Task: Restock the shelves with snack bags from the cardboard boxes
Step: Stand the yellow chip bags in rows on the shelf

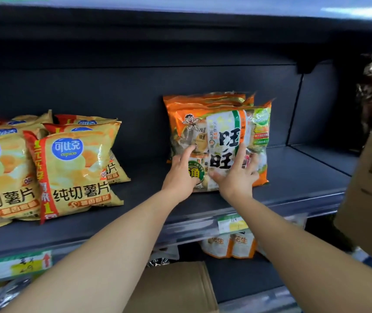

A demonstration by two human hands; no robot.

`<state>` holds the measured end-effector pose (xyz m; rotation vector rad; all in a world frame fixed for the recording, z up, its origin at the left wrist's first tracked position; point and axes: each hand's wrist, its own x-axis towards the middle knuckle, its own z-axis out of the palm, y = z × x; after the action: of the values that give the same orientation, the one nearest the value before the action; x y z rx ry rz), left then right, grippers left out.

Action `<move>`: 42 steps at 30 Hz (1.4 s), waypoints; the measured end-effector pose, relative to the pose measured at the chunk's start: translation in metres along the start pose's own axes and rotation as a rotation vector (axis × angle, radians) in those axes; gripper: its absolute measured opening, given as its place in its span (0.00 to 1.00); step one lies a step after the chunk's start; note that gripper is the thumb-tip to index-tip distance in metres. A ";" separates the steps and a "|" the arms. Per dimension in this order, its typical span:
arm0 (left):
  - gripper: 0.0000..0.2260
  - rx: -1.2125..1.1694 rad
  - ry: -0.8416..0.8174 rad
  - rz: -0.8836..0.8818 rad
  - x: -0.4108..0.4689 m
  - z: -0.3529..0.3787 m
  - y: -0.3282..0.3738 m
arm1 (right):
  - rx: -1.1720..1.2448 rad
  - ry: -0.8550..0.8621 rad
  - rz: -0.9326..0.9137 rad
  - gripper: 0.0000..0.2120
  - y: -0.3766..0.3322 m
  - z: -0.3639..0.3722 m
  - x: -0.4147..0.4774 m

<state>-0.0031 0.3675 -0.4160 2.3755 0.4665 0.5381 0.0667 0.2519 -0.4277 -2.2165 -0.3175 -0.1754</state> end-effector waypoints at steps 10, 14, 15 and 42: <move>0.37 -0.076 -0.061 0.056 -0.024 -0.018 -0.006 | -0.226 0.190 -0.102 0.43 -0.004 -0.012 -0.026; 0.33 -0.077 -0.025 0.081 -0.045 -0.043 -0.017 | -0.204 0.204 -0.286 0.35 -0.022 -0.009 -0.050; 0.32 -0.067 -0.006 0.077 -0.051 -0.050 -0.020 | -0.190 0.174 -0.340 0.34 -0.029 -0.005 -0.057; 0.17 0.297 0.512 -0.138 -0.146 -0.220 -0.123 | -0.067 -0.189 -0.686 0.21 -0.170 0.082 -0.174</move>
<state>-0.2581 0.5031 -0.3799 2.4412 0.9878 1.0829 -0.1480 0.3883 -0.3910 -2.1101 -1.1859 -0.3464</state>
